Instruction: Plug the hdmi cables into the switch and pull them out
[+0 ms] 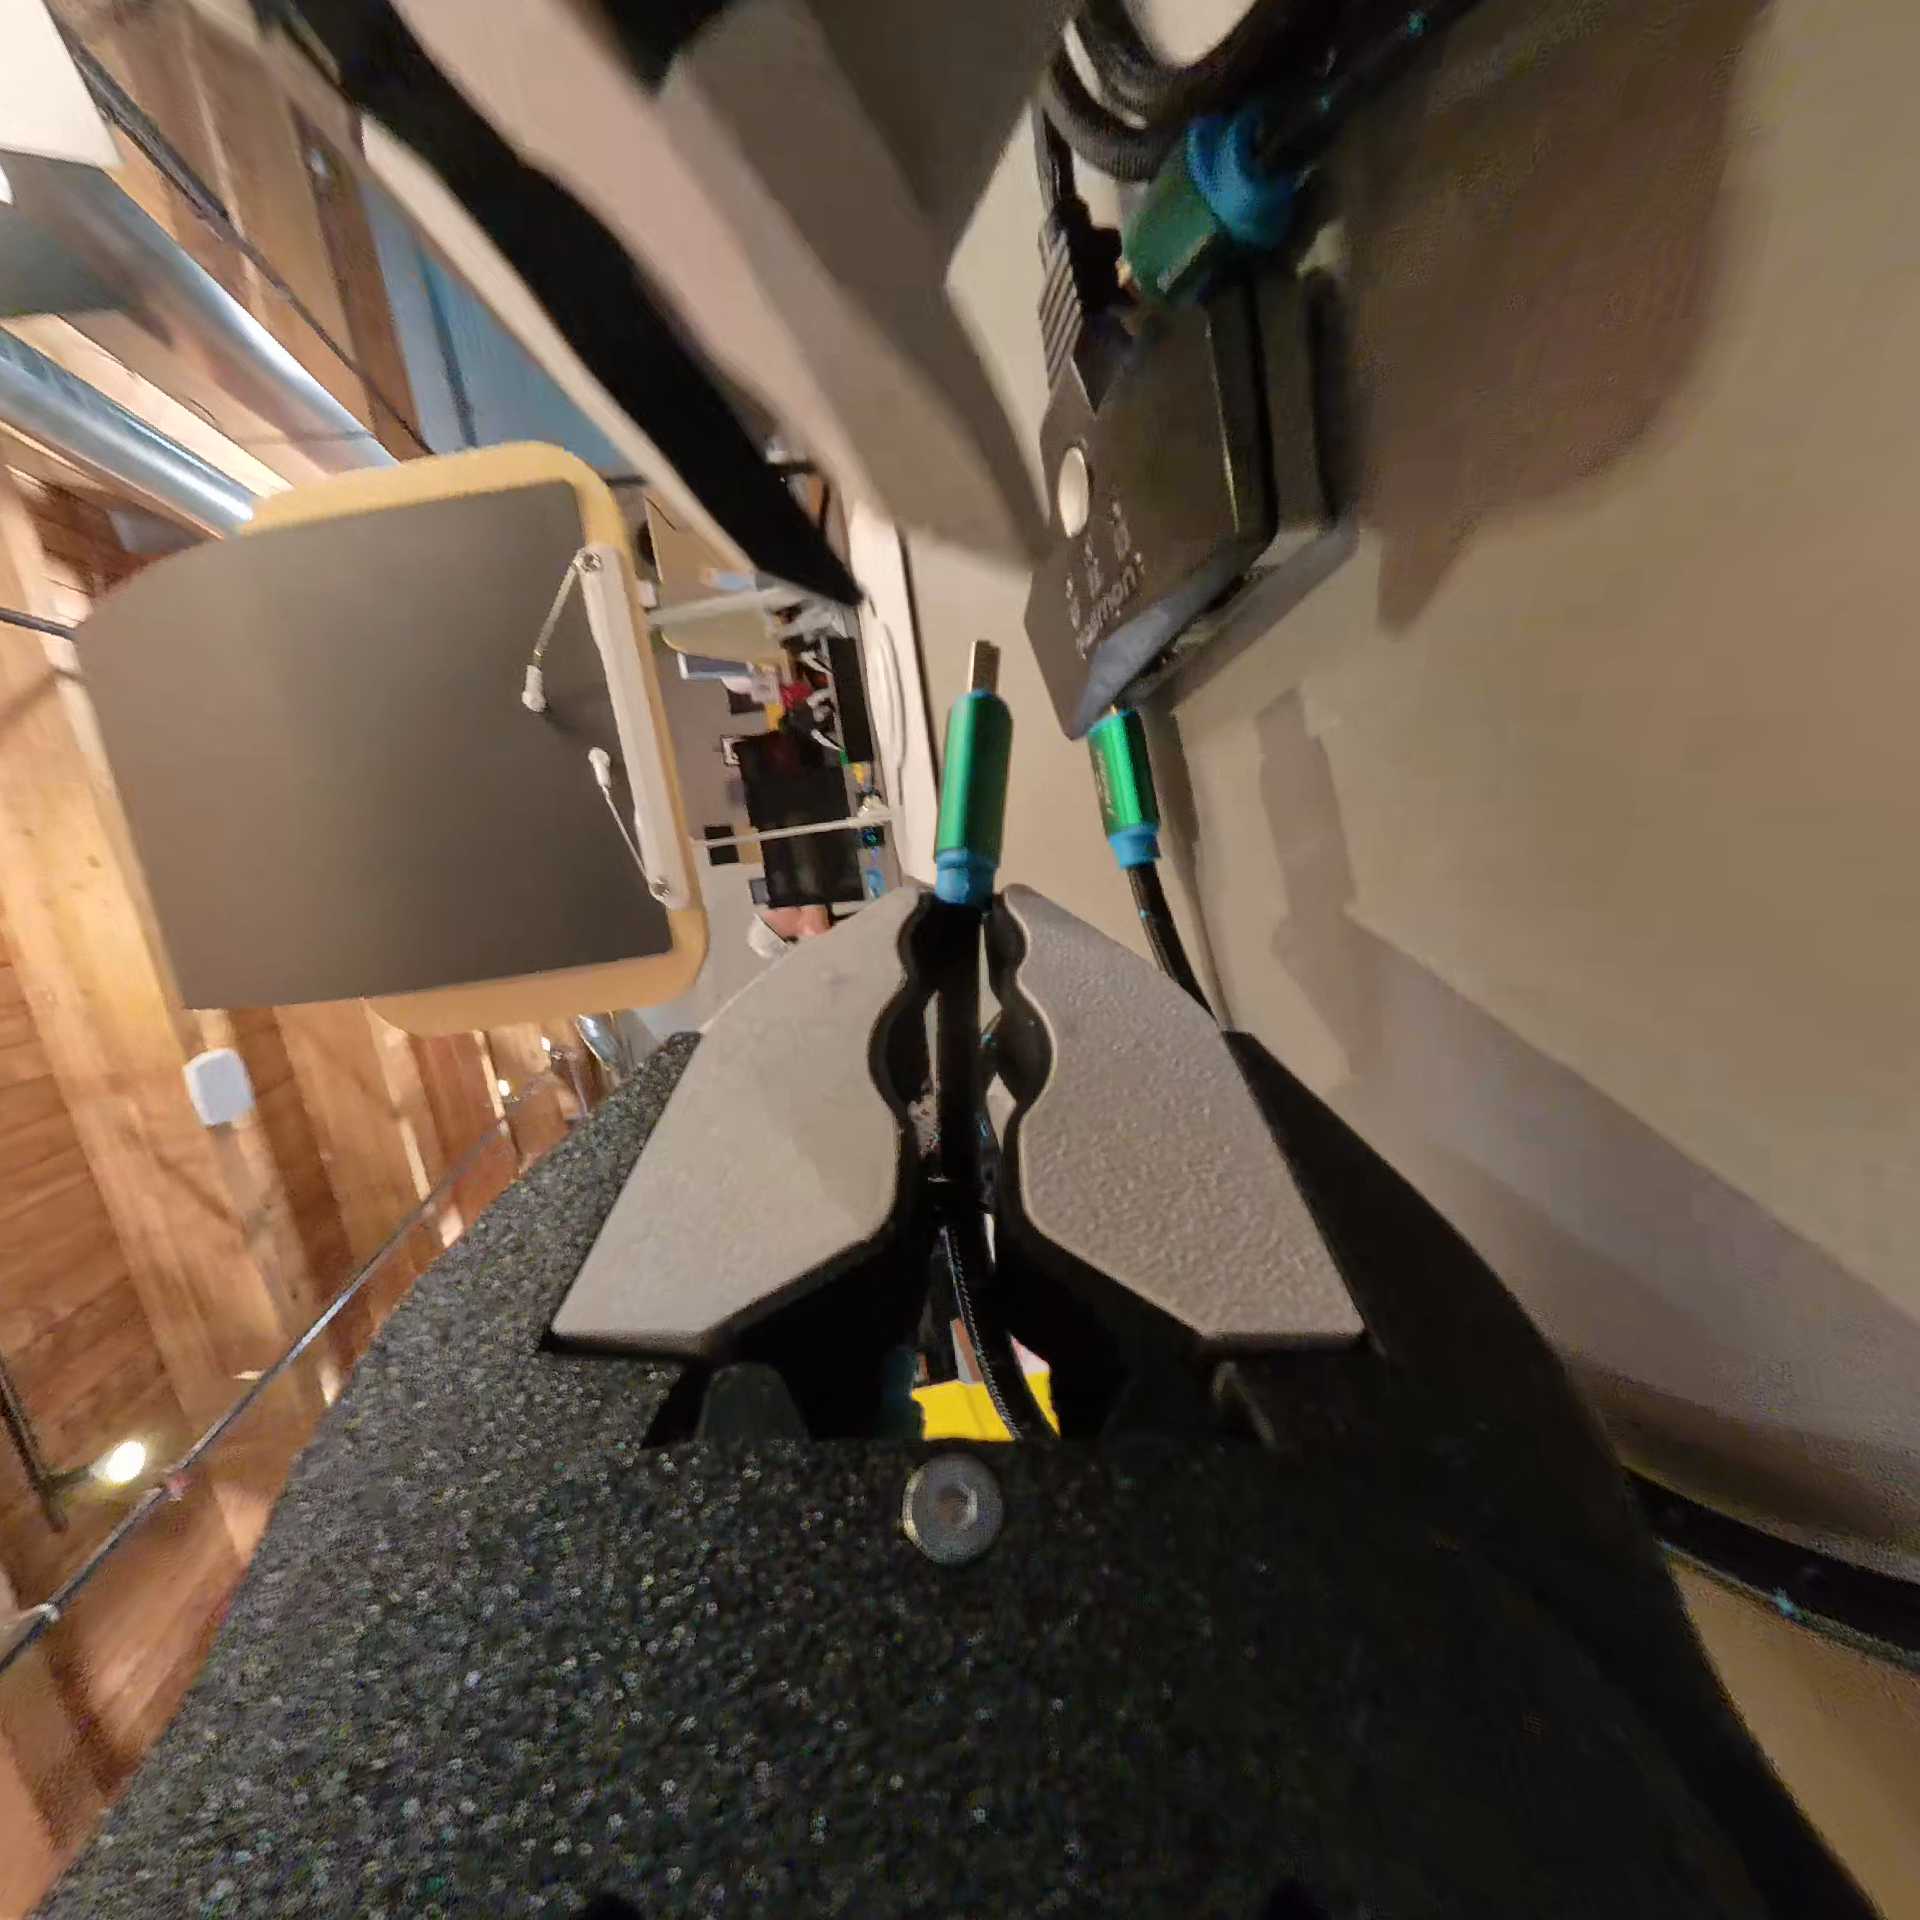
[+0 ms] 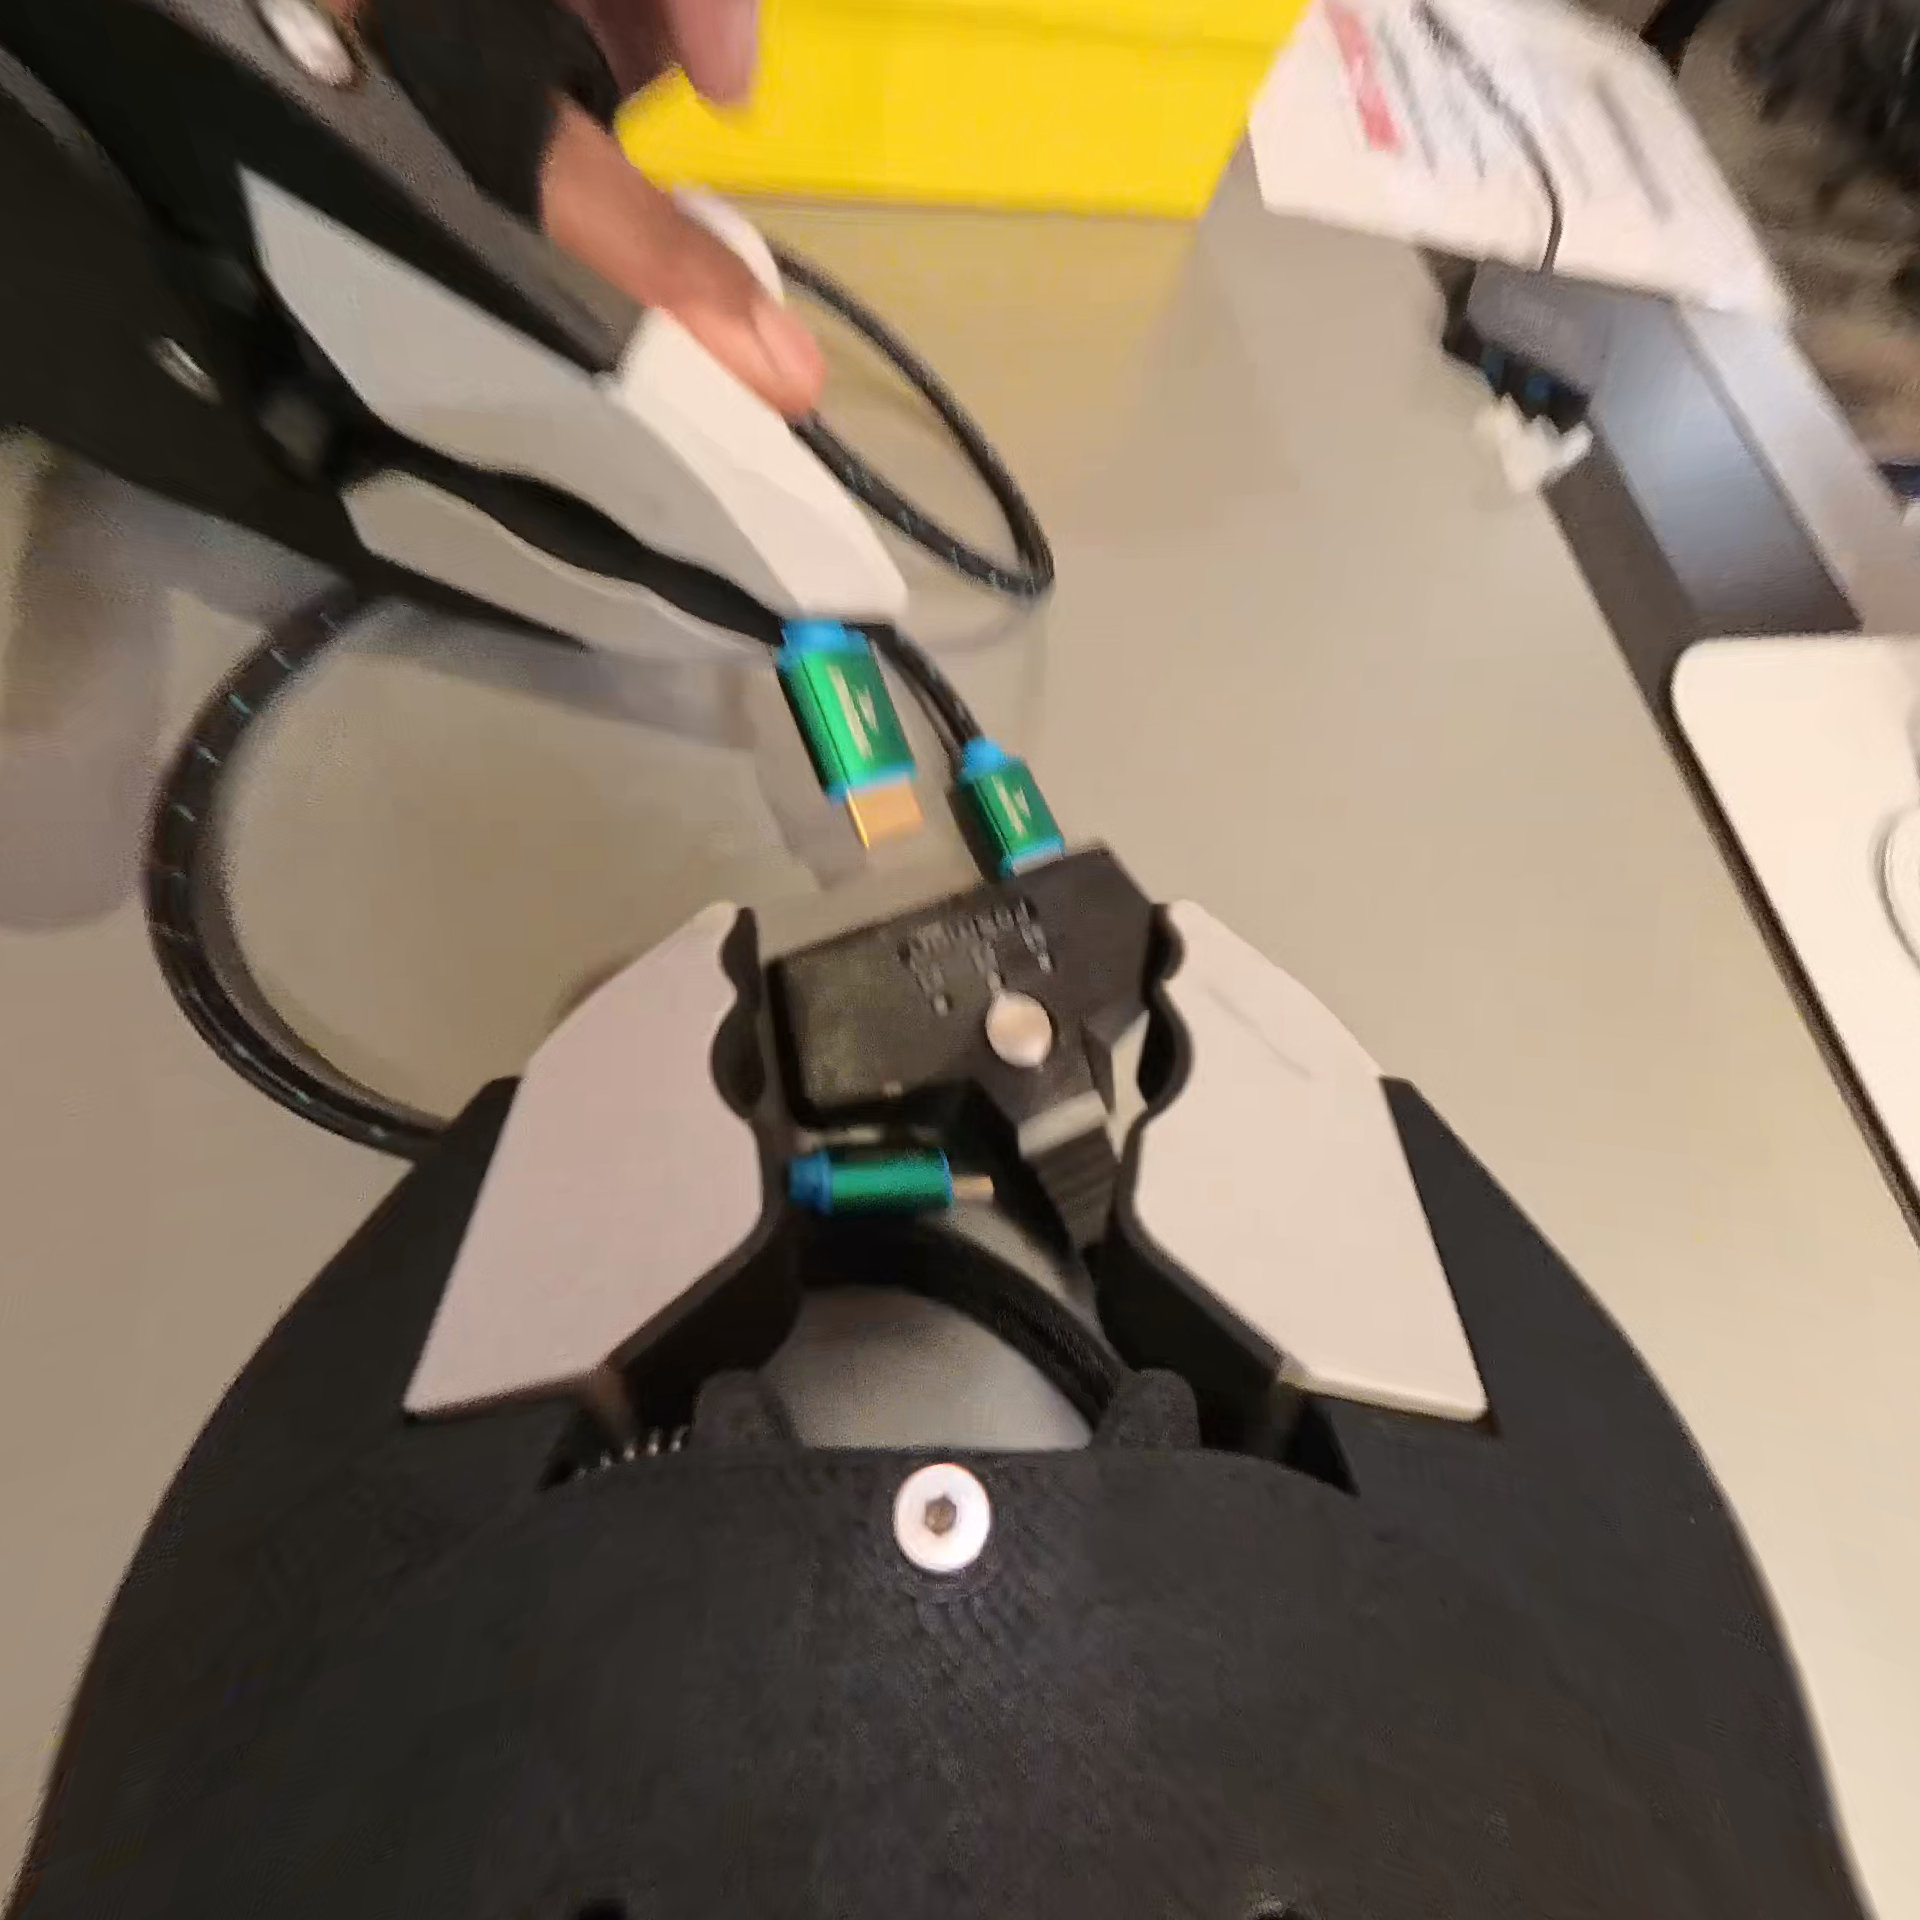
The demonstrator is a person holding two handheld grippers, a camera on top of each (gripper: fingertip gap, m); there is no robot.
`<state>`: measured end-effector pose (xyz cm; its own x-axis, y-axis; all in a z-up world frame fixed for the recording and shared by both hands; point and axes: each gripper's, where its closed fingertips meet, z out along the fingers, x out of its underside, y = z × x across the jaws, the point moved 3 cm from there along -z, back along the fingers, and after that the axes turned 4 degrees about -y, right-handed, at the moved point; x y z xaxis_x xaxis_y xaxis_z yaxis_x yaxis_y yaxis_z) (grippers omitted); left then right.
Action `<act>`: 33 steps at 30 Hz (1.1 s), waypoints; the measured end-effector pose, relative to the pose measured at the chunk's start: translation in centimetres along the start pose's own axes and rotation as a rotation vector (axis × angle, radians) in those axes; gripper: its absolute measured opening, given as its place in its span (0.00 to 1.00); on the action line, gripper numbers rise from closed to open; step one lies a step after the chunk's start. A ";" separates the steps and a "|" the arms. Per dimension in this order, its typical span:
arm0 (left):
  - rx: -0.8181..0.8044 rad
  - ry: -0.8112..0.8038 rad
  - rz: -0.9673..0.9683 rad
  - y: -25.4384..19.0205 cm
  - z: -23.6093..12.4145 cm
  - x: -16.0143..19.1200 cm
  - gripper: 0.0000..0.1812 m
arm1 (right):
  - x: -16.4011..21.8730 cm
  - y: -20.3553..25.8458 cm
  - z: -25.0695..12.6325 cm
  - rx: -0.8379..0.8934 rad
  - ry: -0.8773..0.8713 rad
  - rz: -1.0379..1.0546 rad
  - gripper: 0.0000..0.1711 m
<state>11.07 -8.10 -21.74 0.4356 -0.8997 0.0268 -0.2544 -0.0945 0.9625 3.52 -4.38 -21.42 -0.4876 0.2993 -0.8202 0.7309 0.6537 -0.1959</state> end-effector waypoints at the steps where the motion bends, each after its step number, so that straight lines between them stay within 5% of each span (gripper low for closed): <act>1: 0.006 0.015 -0.005 -0.1 0.1 0.2 0.05 | 0.8 -0.3 -0.1 0.005 0.053 0.006 0.45; 9: 0.059 0.089 0.010 -1.3 0.6 1.1 0.05 | 4.5 0.3 2.0 -0.069 0.303 0.116 0.54; 33: 0.005 0.110 0.067 -0.7 1.1 0.1 0.05 | 2.8 0.5 0.5 -0.088 0.116 0.233 0.48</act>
<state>10.34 -8.60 -22.67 0.5096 -0.8519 0.1209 -0.2901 -0.0378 0.9562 2.75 -3.61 -24.07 -0.3661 0.5231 -0.7696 0.7882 0.6140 0.0424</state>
